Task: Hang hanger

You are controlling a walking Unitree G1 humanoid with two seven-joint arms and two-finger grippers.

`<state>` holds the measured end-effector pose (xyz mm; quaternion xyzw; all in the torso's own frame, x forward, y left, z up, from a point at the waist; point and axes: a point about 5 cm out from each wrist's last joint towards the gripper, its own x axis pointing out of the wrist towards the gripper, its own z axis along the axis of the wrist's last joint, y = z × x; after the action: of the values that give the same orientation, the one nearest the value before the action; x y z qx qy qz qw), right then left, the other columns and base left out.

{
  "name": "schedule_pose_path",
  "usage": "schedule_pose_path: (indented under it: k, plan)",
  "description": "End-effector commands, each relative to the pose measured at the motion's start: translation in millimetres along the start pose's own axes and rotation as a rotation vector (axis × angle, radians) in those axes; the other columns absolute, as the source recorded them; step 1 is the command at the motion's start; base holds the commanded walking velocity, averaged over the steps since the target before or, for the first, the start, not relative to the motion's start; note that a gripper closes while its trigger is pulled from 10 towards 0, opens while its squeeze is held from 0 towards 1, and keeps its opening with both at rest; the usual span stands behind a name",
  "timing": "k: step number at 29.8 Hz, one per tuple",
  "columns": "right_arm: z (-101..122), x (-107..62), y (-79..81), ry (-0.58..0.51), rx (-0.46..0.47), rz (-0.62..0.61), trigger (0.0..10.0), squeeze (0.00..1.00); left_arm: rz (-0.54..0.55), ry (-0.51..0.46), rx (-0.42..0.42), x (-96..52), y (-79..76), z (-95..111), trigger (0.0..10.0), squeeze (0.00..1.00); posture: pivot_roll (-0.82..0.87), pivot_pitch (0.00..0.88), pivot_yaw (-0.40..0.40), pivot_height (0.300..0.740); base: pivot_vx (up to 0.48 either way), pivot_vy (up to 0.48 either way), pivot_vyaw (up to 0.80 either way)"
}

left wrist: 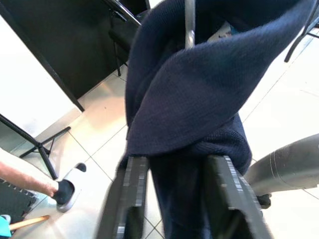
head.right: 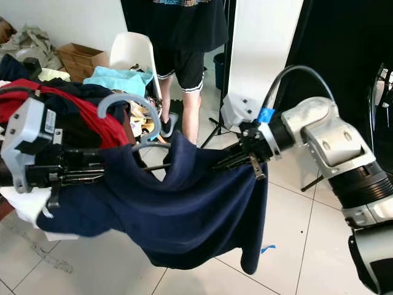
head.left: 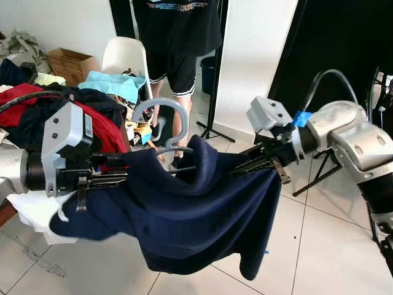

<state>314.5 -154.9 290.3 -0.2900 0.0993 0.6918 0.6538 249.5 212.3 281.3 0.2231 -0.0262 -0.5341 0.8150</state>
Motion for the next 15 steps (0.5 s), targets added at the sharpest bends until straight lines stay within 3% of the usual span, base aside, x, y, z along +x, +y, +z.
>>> schedule_pose_path:
  k: [1,8,10,12,13,14,15]
  plan:
    - [0,0.3,1.0,-0.013,0.002,-0.009,0.0,0.00,0.022,-0.015,-0.027,-4.4,1.5,-3,10.0,1.00,-0.07,0.091,0.003,0.740,0.000,0.000,0.00]
    - [-4,-2.2,1.2,-0.011,0.028,-0.025,0.0,0.00,0.048,0.021,-0.041,-17.6,4.9,-8,10.0,1.00,-0.07,0.093,0.004,0.740,0.000,0.000,0.00]
    - [-27,-13.2,-8.6,0.013,0.131,-0.165,0.0,0.00,0.190,0.092,-0.045,-52.3,21.2,-16,10.0,1.00,-0.07,0.096,-0.002,0.740,0.000,0.000,0.00]
    - [-27,-13.2,-8.6,0.013,0.131,-0.165,0.0,0.00,0.190,0.092,-0.045,-52.3,21.2,-16,10.0,1.00,-0.07,0.096,-0.002,0.740,0.000,0.000,0.00]
    - [-40,-20.0,-14.2,0.012,0.201,-0.260,0.0,0.00,0.258,0.124,-0.055,-69.1,25.6,-20,10.0,1.00,-0.07,0.098,-0.003,0.740,0.000,0.000,0.00]
    - [-40,-20.0,-14.2,0.012,0.201,-0.260,0.0,0.00,0.258,0.124,-0.055,-69.1,25.6,-20,10.0,1.00,-0.07,0.098,-0.003,0.740,0.000,0.000,0.00]
    - [-53,-26.9,-18.8,0.004,0.274,-0.367,0.0,0.00,0.325,0.168,-0.071,-82.7,26.7,-29,10.0,1.00,-0.07,0.100,-0.004,0.740,0.000,0.000,0.00]
